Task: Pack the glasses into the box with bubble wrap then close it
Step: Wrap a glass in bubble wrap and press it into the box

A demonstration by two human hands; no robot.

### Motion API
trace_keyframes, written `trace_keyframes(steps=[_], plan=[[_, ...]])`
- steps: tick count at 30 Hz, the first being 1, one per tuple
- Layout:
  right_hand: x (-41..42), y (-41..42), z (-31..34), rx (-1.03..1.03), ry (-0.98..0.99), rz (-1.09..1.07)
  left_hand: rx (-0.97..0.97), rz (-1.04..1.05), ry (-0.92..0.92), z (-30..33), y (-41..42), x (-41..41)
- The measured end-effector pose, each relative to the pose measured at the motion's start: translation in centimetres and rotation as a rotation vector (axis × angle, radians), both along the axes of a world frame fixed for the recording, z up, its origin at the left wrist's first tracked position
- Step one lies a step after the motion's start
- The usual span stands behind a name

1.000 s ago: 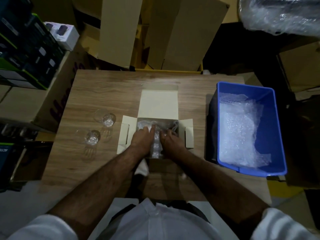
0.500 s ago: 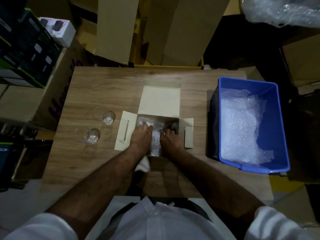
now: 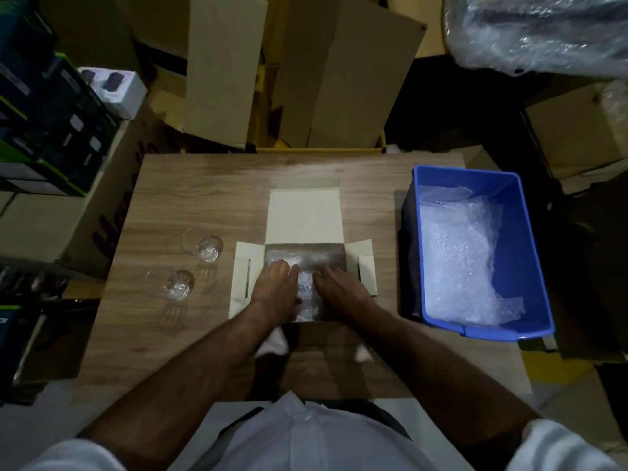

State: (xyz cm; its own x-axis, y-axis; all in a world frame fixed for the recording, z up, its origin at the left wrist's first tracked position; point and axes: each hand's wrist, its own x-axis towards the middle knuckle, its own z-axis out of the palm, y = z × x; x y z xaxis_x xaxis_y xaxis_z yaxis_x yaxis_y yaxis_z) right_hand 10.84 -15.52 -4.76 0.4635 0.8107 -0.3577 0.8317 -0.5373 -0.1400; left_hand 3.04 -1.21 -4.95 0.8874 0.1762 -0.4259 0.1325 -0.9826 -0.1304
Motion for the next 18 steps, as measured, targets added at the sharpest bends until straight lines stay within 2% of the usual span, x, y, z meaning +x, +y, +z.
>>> trace_keyframes(steps=[3,6,13,18], plan=[[0.0,-1.3,1.2,0.192,-0.036,-0.071,-0.100,0.022,-0.124,1.5,0.5,0.0],[-0.1,-2.5,1.6,0.358,-0.084,-0.139,-0.112,-0.009,-0.238,3.1,0.4,0.0],[1.3,-7.1,4.1,0.407,-0.206,-0.308,-0.143,-0.082,-0.483,5.6,-3.1,2.1],[2.4,-12.6,5.4,0.502,-0.253,-0.470,-0.298,-0.168,-0.704,5.8,-8.5,4.5]])
